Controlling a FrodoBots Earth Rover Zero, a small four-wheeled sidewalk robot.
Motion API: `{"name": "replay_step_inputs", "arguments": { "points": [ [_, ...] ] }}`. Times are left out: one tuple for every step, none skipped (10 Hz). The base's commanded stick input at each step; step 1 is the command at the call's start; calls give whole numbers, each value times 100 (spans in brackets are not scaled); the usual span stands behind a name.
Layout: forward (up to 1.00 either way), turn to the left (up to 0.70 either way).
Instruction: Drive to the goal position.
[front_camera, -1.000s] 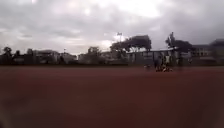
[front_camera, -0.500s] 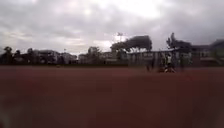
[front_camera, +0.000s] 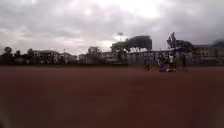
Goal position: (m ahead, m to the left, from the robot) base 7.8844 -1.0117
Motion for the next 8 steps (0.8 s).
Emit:
{"name": "replay_step_inputs", "arguments": {
  "points": [
    [70,0],
    [70,0],
    [70,0],
    [70,0],
    [70,0],
    [70,0],
    [70,0],
    [70,0]
  ]
}}
